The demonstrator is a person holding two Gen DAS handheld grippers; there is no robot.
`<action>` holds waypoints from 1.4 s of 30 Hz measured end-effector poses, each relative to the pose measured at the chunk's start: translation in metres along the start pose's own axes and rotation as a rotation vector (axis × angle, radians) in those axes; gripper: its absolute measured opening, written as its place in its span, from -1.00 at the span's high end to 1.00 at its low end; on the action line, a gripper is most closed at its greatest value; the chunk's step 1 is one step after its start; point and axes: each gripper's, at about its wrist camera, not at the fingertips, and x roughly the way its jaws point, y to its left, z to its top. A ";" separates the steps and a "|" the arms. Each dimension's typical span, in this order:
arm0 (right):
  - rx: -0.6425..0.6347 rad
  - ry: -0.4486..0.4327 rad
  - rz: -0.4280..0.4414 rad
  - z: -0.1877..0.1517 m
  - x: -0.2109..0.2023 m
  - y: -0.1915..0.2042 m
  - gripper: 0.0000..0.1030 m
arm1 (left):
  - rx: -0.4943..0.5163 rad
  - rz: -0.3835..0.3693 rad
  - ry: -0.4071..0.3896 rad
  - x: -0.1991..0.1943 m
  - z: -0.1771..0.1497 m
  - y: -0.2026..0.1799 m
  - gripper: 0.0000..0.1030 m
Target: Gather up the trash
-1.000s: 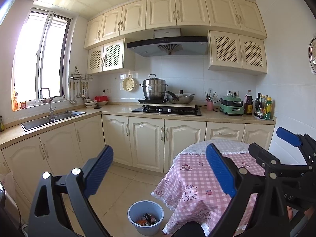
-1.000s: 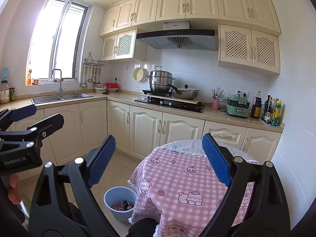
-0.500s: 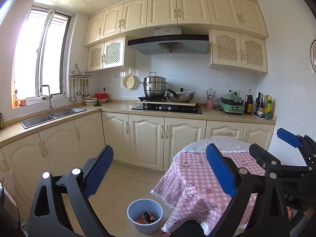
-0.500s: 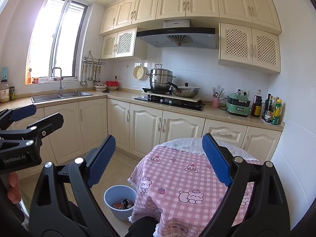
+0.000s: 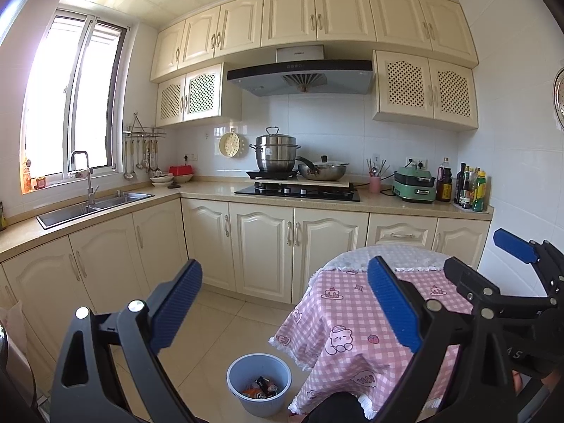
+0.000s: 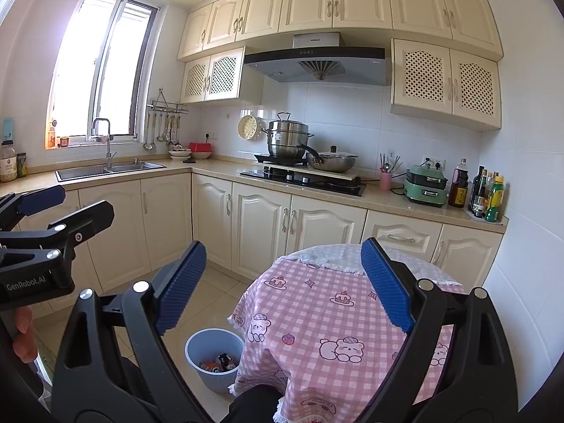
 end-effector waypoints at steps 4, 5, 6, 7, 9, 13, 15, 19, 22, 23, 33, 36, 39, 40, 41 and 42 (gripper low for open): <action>0.000 0.000 0.000 0.000 0.000 -0.001 -0.71 | 0.002 -0.001 0.002 0.000 -0.002 -0.001 -0.80; 0.001 0.000 -0.002 0.000 0.000 0.001 -0.71 | 0.002 0.000 0.002 0.000 -0.002 -0.001 -0.80; 0.002 0.000 -0.003 0.000 0.000 0.001 -0.71 | 0.002 -0.001 0.003 0.000 -0.002 -0.001 -0.80; 0.001 0.001 -0.003 0.000 0.000 0.001 -0.71 | 0.002 -0.002 0.003 0.000 -0.002 -0.001 -0.80; 0.000 0.000 -0.004 -0.001 0.000 0.001 -0.71 | 0.002 0.000 0.003 0.000 -0.002 -0.001 -0.80; 0.000 0.000 -0.006 -0.001 0.000 0.002 -0.71 | 0.002 -0.005 0.003 0.001 -0.003 0.000 -0.80; 0.001 0.001 -0.005 -0.001 -0.001 0.003 -0.71 | 0.005 -0.006 0.003 0.002 -0.003 0.000 -0.80; 0.001 0.002 -0.005 0.000 0.000 0.004 -0.71 | 0.007 -0.007 0.003 0.002 -0.003 0.000 -0.80; -0.002 0.002 -0.005 0.000 0.000 0.004 -0.71 | 0.006 -0.007 0.003 0.002 -0.003 0.000 -0.80; -0.003 0.002 -0.005 0.000 0.000 0.005 -0.71 | 0.006 -0.007 0.003 0.002 -0.003 0.000 -0.80; -0.008 0.002 -0.004 0.001 0.001 0.005 -0.71 | 0.009 -0.010 0.004 0.003 -0.002 0.001 -0.80; -0.007 0.003 -0.005 0.001 0.001 0.005 -0.71 | 0.011 -0.011 0.006 0.003 -0.002 0.001 -0.80; -0.007 0.005 -0.004 0.001 0.002 0.005 -0.71 | 0.014 -0.010 0.010 0.004 -0.001 0.002 -0.80; -0.007 0.006 -0.003 0.002 0.002 0.004 -0.71 | 0.014 -0.010 0.010 0.004 -0.001 0.002 -0.80; -0.007 0.007 -0.003 0.002 0.002 0.004 -0.71 | 0.013 -0.011 0.010 0.004 -0.001 0.003 -0.80; -0.008 0.008 -0.003 0.001 0.002 0.004 -0.71 | 0.013 -0.010 0.011 0.005 -0.001 0.003 -0.81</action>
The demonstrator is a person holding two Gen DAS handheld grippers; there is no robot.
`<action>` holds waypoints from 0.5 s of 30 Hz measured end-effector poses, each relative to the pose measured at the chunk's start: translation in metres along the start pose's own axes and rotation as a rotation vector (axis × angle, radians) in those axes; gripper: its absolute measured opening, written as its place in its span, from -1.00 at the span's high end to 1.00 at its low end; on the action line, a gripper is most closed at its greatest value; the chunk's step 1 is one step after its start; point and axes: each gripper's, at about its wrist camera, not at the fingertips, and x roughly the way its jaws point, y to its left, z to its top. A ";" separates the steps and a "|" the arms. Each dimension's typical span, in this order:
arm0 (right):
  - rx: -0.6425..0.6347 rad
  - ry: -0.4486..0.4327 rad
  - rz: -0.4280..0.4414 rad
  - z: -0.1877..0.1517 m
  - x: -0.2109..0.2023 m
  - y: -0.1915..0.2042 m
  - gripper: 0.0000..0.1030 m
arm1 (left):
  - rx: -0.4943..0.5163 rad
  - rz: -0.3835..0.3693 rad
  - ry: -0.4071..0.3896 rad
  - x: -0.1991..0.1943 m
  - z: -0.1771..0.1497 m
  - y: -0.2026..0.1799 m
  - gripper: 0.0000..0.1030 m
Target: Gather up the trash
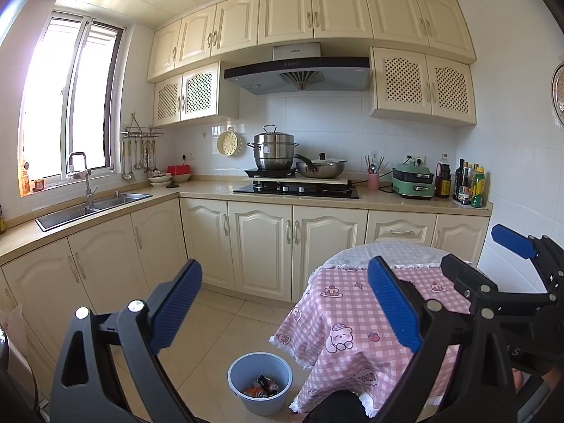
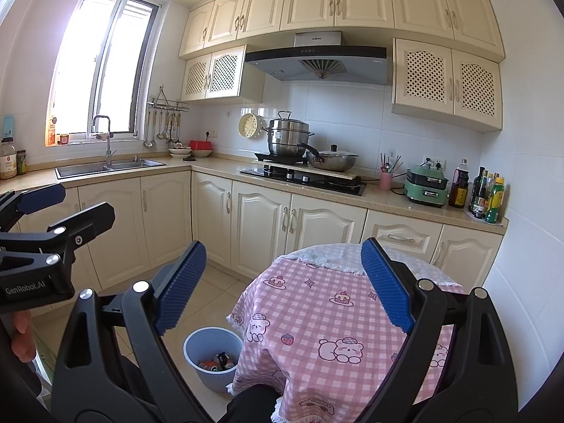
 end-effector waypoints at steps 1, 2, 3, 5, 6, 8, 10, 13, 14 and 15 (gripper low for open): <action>0.000 0.000 0.001 0.000 0.000 0.000 -0.71 | 0.000 0.000 0.001 0.000 0.000 0.000 -0.81; -0.001 0.001 0.000 0.000 0.000 0.000 -0.71 | -0.001 0.000 0.002 0.001 0.001 0.000 -0.81; 0.000 0.000 0.000 0.000 0.000 0.000 -0.71 | -0.002 0.001 0.004 0.002 0.000 0.000 -0.81; 0.000 0.000 0.000 0.000 0.000 0.000 -0.71 | -0.003 0.001 0.007 0.002 0.000 -0.001 -0.81; 0.000 0.001 0.000 0.000 0.000 -0.001 -0.71 | -0.002 0.001 0.008 0.003 0.000 -0.001 -0.81; 0.001 0.001 -0.001 0.000 0.000 -0.001 -0.72 | -0.003 0.002 0.008 0.003 0.001 -0.001 -0.81; 0.003 0.002 -0.002 0.000 0.000 -0.001 -0.72 | -0.003 0.001 0.011 0.004 0.001 -0.001 -0.81; 0.004 0.004 -0.004 -0.002 0.001 -0.002 -0.73 | -0.002 0.002 0.012 0.004 0.000 -0.002 -0.81; 0.005 0.005 -0.004 -0.002 0.001 -0.002 -0.73 | -0.002 0.001 0.012 0.005 -0.001 -0.002 -0.81; 0.006 0.005 -0.004 -0.002 0.001 -0.003 -0.73 | -0.002 0.000 0.013 0.006 -0.001 -0.002 -0.81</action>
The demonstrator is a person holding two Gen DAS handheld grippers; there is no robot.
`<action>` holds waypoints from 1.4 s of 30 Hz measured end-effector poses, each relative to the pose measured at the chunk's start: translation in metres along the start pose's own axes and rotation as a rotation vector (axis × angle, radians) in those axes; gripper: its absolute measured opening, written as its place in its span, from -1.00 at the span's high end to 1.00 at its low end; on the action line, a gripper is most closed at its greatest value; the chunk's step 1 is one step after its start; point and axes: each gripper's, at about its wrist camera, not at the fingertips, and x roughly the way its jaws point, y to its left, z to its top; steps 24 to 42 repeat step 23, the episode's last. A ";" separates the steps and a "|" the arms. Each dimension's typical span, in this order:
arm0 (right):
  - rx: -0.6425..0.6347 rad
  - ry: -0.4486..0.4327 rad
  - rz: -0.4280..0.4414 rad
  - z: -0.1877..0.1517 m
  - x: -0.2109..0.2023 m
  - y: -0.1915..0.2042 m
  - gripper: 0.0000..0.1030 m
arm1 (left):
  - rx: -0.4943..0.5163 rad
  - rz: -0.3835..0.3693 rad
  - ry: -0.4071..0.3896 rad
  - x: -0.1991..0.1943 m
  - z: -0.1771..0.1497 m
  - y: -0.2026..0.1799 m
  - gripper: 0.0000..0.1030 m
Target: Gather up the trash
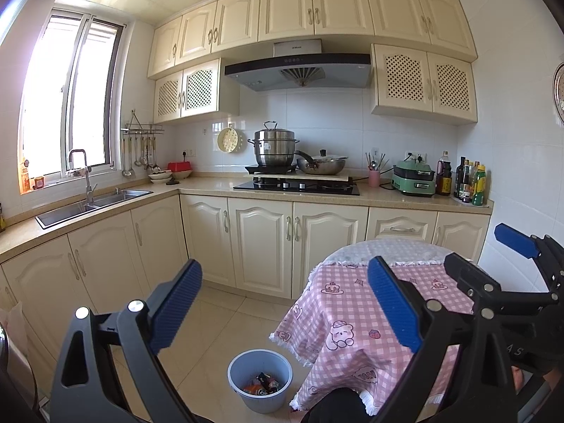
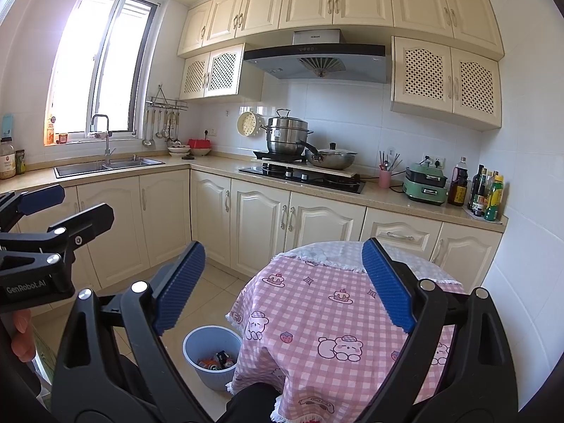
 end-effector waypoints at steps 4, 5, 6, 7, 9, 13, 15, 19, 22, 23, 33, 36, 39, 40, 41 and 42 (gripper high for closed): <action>0.003 0.004 0.000 0.000 0.001 -0.002 -0.74 | 0.004 -0.001 0.004 0.002 -0.002 -0.001 -0.81; 0.004 0.006 0.000 -0.001 0.001 -0.002 -0.74 | 0.005 -0.001 0.006 0.002 -0.004 -0.002 -0.81; 0.005 0.007 0.000 0.000 0.002 -0.002 -0.74 | 0.006 -0.002 0.008 0.003 -0.004 -0.002 -0.81; 0.005 0.008 0.000 -0.001 0.002 -0.003 -0.74 | 0.008 -0.001 0.010 0.003 -0.005 -0.002 -0.81; 0.005 0.014 0.001 -0.002 0.006 -0.004 -0.74 | 0.013 -0.001 0.016 0.006 -0.007 -0.003 -0.81; 0.014 0.029 0.004 -0.004 0.015 -0.007 -0.74 | 0.016 0.011 0.027 0.012 -0.009 -0.005 -0.81; 0.023 0.042 0.004 -0.008 0.025 -0.010 -0.74 | 0.011 0.009 0.037 0.018 -0.011 -0.004 -0.81; 0.053 0.088 -0.003 -0.021 0.051 -0.024 -0.74 | 0.005 0.004 0.095 0.043 -0.021 -0.003 -0.81; 0.076 0.138 -0.014 -0.034 0.075 -0.039 -0.74 | 0.016 0.011 0.160 0.068 -0.032 -0.005 -0.81; 0.087 0.158 -0.014 -0.039 0.083 -0.045 -0.74 | 0.025 0.020 0.179 0.075 -0.036 -0.007 -0.81; 0.087 0.158 -0.014 -0.039 0.083 -0.045 -0.74 | 0.025 0.020 0.179 0.075 -0.036 -0.007 -0.81; 0.087 0.158 -0.014 -0.039 0.083 -0.045 -0.74 | 0.025 0.020 0.179 0.075 -0.036 -0.007 -0.81; 0.087 0.158 -0.014 -0.039 0.083 -0.045 -0.74 | 0.025 0.020 0.179 0.075 -0.036 -0.007 -0.81; 0.087 0.158 -0.014 -0.039 0.083 -0.045 -0.74 | 0.025 0.020 0.179 0.075 -0.036 -0.007 -0.81; 0.087 0.158 -0.014 -0.039 0.083 -0.045 -0.74 | 0.025 0.020 0.179 0.075 -0.036 -0.007 -0.81; 0.087 0.158 -0.014 -0.039 0.083 -0.045 -0.74 | 0.025 0.020 0.179 0.075 -0.036 -0.007 -0.81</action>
